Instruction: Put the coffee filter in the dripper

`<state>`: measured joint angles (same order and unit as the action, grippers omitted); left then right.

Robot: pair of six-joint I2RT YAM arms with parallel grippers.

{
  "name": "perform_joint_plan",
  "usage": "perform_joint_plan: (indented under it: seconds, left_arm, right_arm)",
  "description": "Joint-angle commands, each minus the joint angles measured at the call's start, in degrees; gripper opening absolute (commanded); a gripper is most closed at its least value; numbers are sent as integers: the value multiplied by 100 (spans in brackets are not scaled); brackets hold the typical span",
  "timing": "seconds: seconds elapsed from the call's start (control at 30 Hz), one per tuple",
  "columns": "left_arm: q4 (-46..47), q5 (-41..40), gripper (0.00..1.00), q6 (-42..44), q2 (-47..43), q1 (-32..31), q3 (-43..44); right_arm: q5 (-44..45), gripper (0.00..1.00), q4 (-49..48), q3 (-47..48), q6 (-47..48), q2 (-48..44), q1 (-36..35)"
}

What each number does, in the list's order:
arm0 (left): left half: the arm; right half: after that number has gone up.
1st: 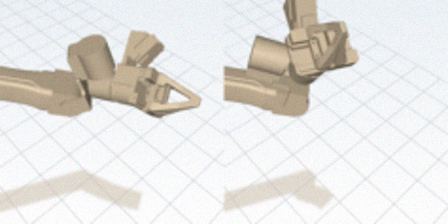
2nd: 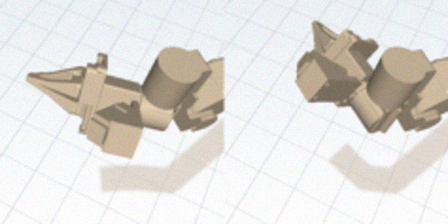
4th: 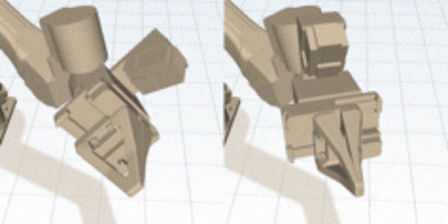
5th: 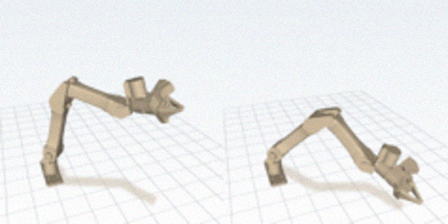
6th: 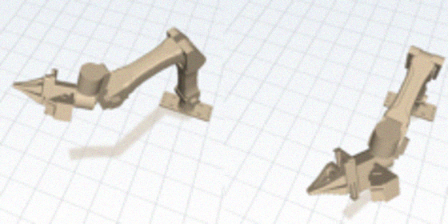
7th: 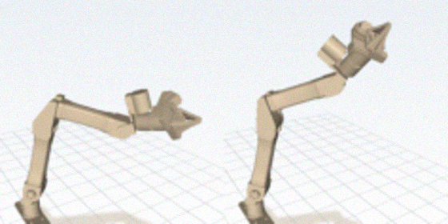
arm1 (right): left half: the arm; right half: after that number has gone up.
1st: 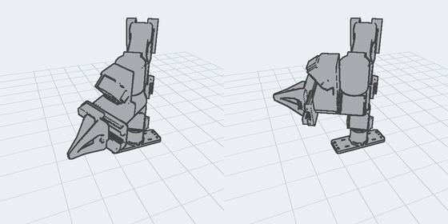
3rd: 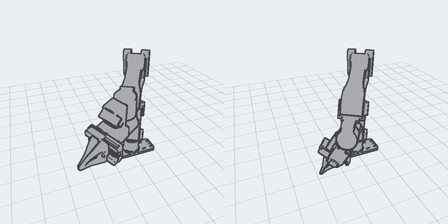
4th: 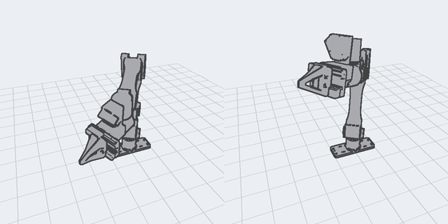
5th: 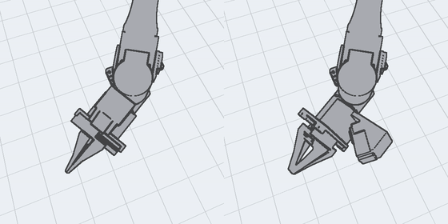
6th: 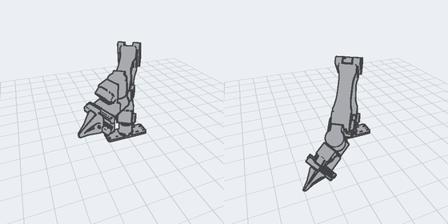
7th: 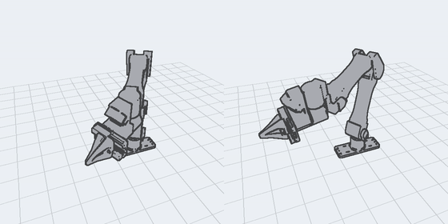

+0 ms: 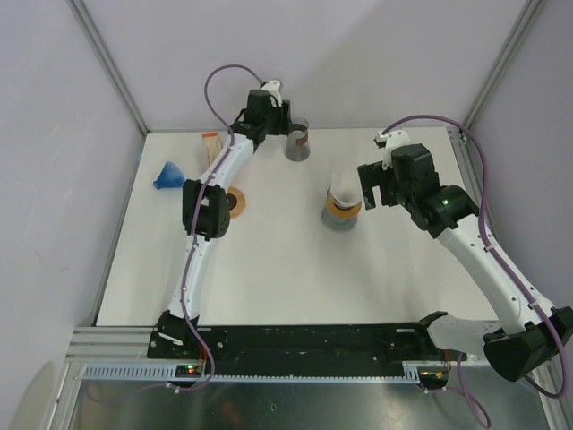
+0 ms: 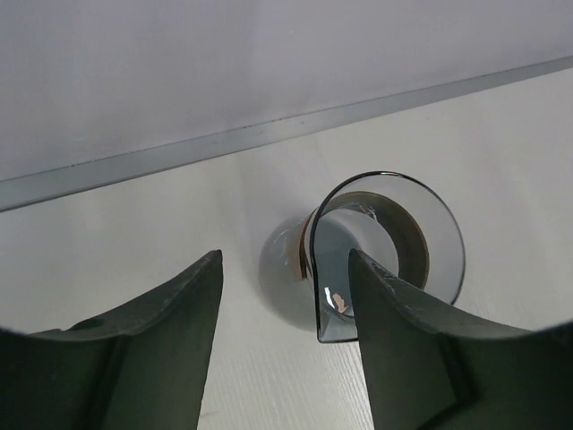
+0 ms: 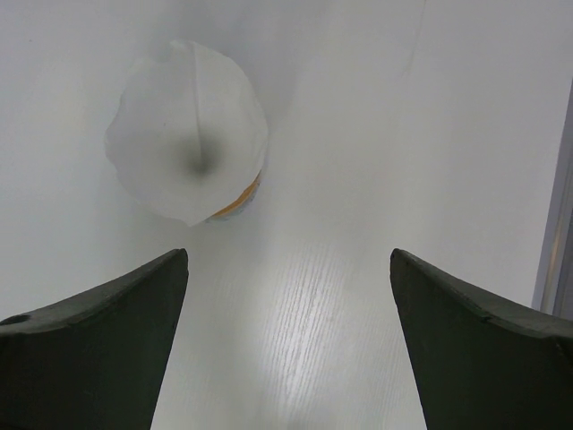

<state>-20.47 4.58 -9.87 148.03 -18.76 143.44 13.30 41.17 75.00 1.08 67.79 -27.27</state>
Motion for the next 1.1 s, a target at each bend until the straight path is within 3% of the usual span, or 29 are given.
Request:
perform_joint_plan:
  seconds: [0.0, 0.17, 0.4, 0.5, 1.07]
  left_arm:
    - [413, -55, 61, -49, 163, 32, 310]
    - [418, -58, 52, 17, 159, 3, -39]
    - [417, 68, 22, 29, -255, 12, -482]
    - [414, 275, 4, 13, -687, 33, -895]
    - [461, 1507, 0, 448, -4388, 36, -5742]
  right_arm:
    - [321, 99, 172, 6, -48, -131, -98]
    - [388, 99, 168, 6, -53, -168, -109]
    - [350, 99, 178, 6, -73, -81, -143]
    - [366, 99, 203, 6, -82, -96, -180]
    - [9, 99, 84, 23, -588, -567, -891]
